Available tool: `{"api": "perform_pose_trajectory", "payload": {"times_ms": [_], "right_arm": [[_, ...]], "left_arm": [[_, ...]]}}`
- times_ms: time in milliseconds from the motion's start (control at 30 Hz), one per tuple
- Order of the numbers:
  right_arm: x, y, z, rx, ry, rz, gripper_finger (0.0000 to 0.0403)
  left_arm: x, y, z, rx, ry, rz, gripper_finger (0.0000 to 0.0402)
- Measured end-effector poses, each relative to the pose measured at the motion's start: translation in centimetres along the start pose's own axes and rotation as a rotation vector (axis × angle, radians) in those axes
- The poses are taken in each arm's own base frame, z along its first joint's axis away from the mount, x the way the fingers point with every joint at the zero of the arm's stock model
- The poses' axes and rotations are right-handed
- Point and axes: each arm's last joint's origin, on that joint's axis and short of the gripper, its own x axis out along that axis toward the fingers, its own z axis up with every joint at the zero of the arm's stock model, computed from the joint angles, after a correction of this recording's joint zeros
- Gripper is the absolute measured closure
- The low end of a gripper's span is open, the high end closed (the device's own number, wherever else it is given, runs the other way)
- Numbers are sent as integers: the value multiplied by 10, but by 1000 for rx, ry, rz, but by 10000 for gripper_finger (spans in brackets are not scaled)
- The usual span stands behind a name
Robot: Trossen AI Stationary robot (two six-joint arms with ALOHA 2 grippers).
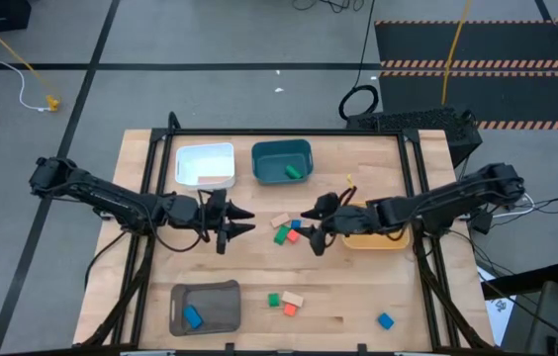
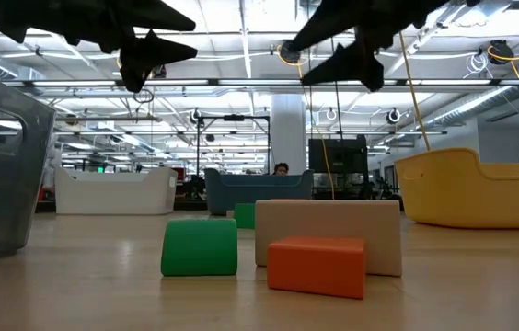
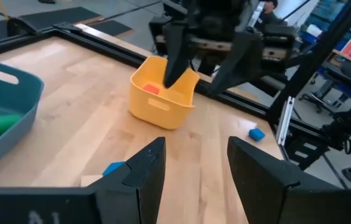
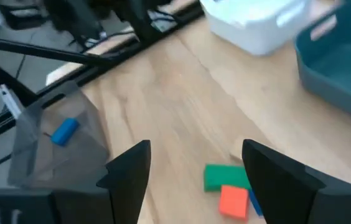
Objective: Sort & place blocks by color
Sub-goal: Put the top orange block into the yellow bin
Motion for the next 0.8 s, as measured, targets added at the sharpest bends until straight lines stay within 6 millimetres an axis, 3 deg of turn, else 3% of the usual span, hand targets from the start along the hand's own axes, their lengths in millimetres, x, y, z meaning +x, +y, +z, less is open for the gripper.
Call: {"api": "perform_pose_trajectory", "payload": {"times_ms": [800], "right_arm": [[61, -7, -45, 184, 103, -89, 158]], "left_arm": [[0, 1, -2, 29, 15, 4, 227]]}}
